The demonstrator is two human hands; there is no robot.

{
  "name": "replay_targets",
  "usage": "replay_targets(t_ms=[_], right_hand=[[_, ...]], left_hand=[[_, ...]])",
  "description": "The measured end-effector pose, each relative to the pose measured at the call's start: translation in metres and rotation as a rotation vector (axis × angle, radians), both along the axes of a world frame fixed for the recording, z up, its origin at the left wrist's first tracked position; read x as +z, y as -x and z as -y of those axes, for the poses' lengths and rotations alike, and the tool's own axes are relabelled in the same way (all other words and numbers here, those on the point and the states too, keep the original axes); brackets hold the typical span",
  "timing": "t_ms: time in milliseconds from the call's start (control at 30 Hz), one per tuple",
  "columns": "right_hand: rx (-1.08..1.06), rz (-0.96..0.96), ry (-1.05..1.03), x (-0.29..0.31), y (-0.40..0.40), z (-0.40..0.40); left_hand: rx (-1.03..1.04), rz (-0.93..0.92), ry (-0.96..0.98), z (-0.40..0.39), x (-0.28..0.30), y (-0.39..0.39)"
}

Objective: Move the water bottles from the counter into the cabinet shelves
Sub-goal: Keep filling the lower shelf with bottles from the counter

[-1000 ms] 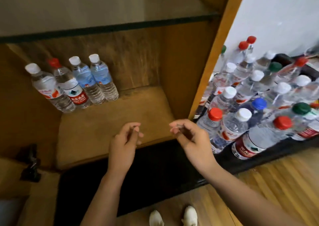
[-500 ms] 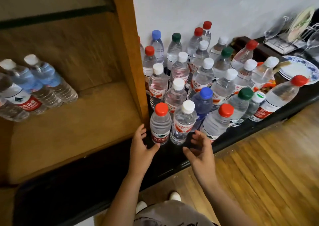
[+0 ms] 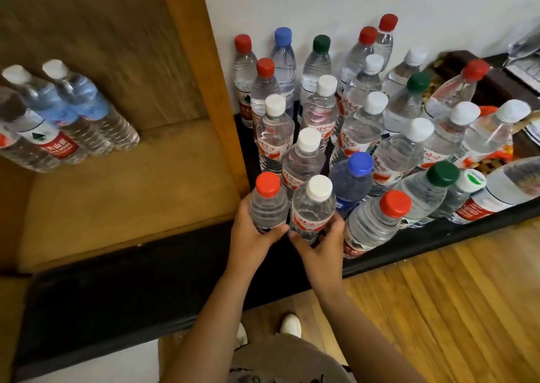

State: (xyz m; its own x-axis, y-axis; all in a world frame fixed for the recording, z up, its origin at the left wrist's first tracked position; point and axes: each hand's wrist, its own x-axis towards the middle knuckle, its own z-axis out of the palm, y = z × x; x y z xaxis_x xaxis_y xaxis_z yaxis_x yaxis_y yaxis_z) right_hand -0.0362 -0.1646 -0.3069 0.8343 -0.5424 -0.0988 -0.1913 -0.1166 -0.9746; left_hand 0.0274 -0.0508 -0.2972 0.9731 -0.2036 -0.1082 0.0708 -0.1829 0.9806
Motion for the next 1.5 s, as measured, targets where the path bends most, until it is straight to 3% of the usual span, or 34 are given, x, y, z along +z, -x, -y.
replay_targets(t_ms=[500,833,1000,1500], right_hand=[[0.114,0.01,0.036,0.001,-0.005,0.005],[0.365,0.062,-0.094,0.027,-0.017,-0.045],[0.526,0.089,-0.042,0.038,-0.061,-0.086],[0.468,0.022,0.158,0.015,-0.135,-0.144]], left_hand=[[0.012,-0.033,0.028,-0.015,0.006,0.005],[0.162,0.047,0.045,-0.107,0.027,-0.009],[0.244,0.098,-0.007,-0.156,0.031,-0.05],[0.224,0.037,0.075,-0.202,0.008,-0.115]])
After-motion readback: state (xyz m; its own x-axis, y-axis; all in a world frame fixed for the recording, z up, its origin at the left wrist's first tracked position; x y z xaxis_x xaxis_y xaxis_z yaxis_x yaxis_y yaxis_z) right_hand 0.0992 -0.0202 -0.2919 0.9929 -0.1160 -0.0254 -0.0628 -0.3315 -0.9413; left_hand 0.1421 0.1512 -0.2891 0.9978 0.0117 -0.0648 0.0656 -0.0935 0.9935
